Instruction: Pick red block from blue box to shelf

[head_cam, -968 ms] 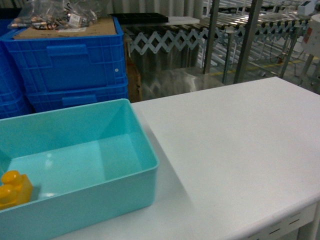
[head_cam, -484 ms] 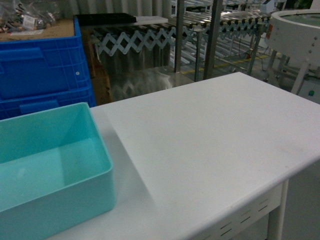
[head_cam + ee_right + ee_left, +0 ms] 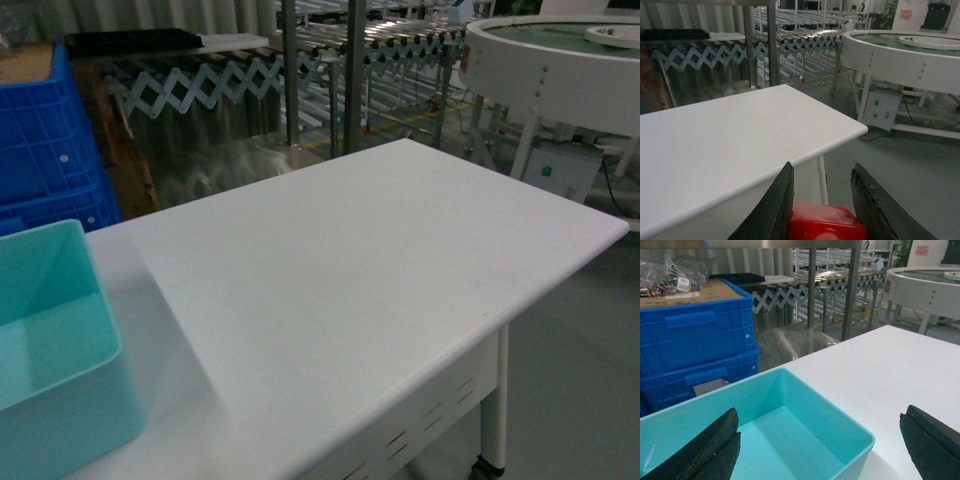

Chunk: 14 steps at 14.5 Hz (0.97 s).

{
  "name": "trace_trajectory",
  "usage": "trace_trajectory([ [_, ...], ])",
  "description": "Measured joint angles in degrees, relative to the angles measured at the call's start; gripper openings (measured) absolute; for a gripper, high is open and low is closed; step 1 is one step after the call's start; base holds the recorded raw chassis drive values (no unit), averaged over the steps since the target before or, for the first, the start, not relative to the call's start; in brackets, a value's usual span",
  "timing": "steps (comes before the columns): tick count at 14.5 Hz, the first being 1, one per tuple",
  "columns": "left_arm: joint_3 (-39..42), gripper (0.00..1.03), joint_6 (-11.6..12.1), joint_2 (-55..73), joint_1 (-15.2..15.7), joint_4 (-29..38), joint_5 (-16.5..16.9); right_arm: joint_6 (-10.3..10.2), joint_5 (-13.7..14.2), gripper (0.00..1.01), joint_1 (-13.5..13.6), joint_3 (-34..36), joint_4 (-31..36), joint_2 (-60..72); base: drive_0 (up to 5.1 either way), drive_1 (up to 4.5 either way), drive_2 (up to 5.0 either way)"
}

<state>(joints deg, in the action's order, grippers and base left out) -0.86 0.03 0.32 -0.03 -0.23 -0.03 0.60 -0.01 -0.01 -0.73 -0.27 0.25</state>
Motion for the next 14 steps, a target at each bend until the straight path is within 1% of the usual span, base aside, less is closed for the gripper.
trace_trajectory([
  [14, 0.0, 0.98, 0.0, 0.0, 0.0, 0.0, 0.0, 0.0, 0.0, 0.28, 0.0, 0.0, 0.0, 0.0, -1.6, -1.57, -1.6],
])
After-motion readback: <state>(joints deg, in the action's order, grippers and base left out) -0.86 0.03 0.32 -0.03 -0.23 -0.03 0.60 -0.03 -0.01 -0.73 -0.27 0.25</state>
